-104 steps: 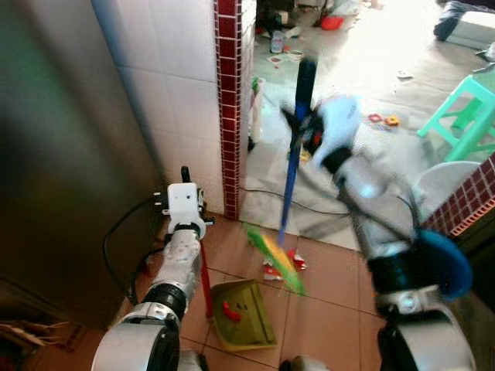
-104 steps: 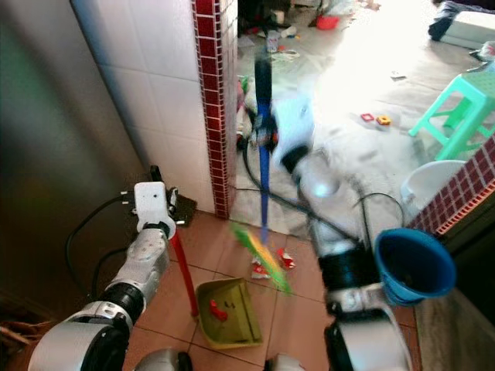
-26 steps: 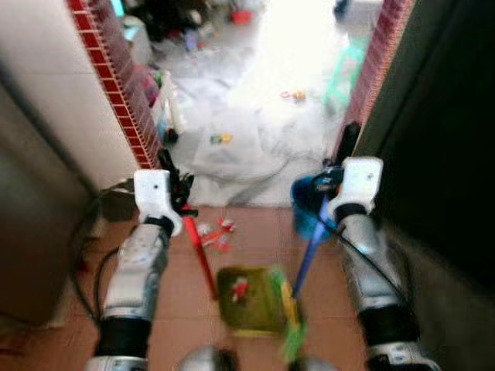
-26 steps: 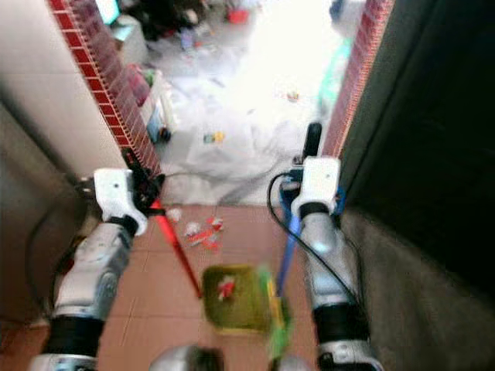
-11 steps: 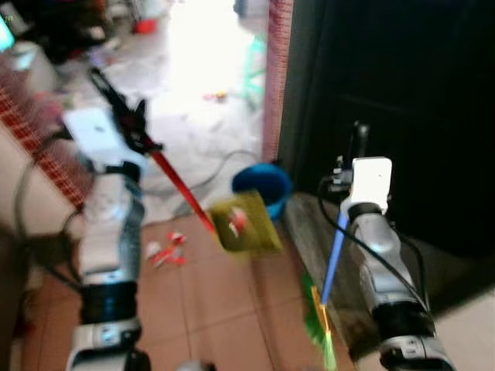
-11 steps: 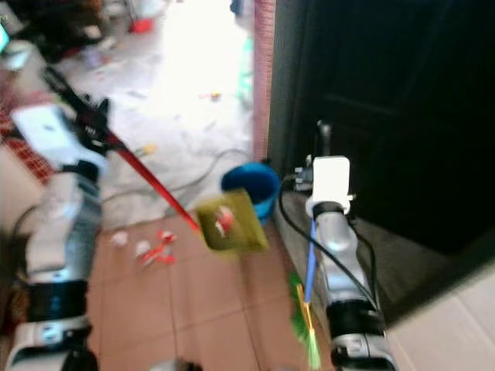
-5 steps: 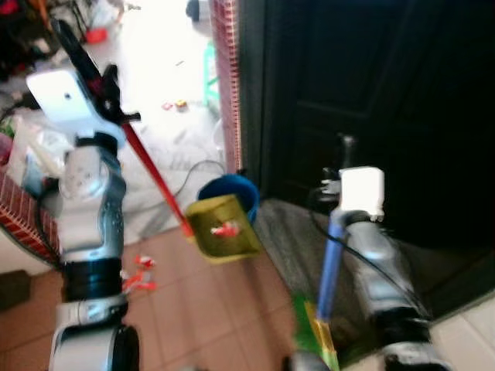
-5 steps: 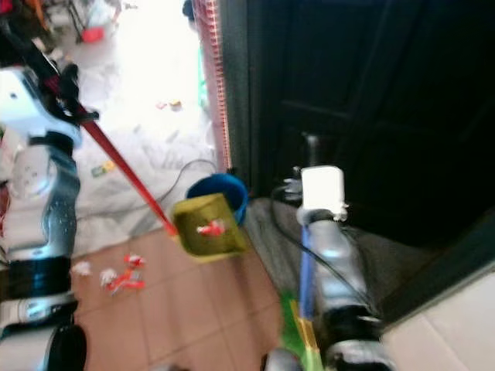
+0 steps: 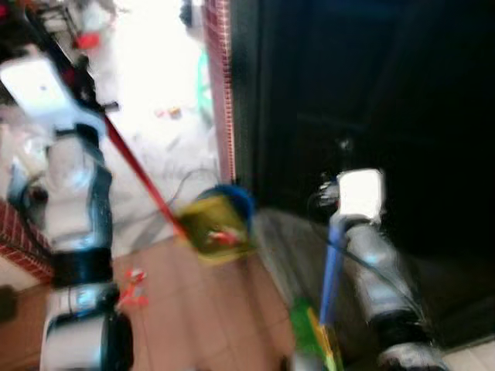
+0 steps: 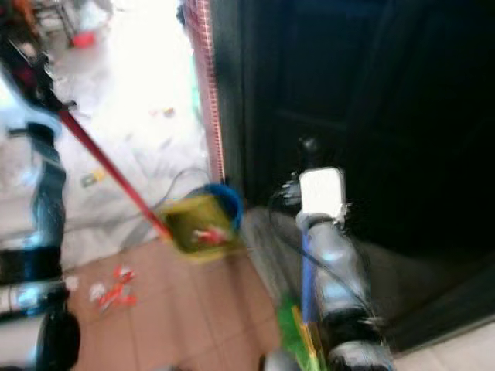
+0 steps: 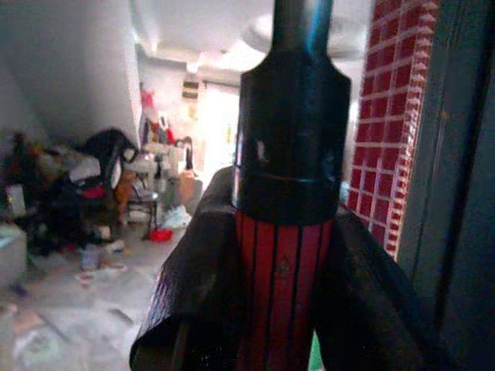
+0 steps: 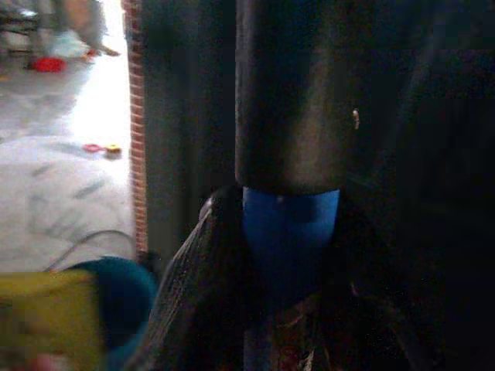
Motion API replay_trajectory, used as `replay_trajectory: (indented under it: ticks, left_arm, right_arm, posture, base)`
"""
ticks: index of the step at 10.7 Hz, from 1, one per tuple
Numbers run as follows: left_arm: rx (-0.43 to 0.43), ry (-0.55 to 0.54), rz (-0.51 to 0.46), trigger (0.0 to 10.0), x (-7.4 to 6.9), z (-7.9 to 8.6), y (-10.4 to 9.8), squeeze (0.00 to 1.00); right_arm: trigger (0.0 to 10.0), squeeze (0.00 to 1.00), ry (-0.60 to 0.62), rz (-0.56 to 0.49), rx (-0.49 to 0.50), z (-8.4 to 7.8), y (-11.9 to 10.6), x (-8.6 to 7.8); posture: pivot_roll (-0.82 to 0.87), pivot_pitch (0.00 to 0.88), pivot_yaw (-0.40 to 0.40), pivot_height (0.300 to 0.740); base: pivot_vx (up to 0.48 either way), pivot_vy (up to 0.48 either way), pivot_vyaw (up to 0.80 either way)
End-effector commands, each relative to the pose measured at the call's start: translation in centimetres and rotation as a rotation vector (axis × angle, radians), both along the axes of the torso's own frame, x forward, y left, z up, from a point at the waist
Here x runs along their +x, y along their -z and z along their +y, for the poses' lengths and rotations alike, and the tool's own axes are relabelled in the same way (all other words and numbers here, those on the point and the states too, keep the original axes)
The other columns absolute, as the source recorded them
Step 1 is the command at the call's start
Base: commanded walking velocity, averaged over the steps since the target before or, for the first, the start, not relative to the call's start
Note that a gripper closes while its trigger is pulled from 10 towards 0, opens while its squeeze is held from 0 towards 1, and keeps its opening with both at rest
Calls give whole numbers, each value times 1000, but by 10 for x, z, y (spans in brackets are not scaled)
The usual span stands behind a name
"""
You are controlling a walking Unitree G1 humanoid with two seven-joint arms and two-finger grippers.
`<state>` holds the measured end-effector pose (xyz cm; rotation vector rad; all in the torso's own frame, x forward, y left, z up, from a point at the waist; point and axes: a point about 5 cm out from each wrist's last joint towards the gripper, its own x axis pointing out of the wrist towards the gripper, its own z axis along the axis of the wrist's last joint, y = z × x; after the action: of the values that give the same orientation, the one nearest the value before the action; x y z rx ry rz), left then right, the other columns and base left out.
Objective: Sweep floor
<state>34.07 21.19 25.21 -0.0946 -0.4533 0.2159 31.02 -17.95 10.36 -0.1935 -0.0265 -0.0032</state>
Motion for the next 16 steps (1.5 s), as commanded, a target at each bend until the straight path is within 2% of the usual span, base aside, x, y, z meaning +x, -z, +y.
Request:
replay_trajectory:
  ticks: [1, 6, 9, 13, 16]
  left_arm:
    - [-16, -40, -101, 10000, -5, 11, -20, 0]
    - [16, -146, -115, 10000, -3, 33, -22, 0]
    - [17, -120, -101, 10000, 0, 20, -14, 0]
    - [19, -112, -96, 10000, 1, 17, -11, 0]
    - [15, -97, -95, 10000, 2, 14, -9, 0]
  right_arm:
    - [10000, 0, -36, -48, 2, 10, -11, 3]
    - [10000, 0, -38, -37, 2, 11, -8, 1]
    - [10000, 0, -41, -41, 3, 12, -9, 2]
    - [10000, 0, -42, -40, 3, 13, -9, 2]
    - [10000, 0, -44, -37, 5, 14, -8, 3]
  posture:
    - [-118, 0, 54, 740]
    - [-119, 0, 49, 740]
    - [-121, 0, 51, 740]
    - [-121, 0, 54, 740]
    - [-118, 0, 53, 740]
  base:
    - [341, 341, 0]
    - [334, 273, 0]
    - [457, 0, 0]
    - [442, 0, 0]
    - [0, 0, 0]
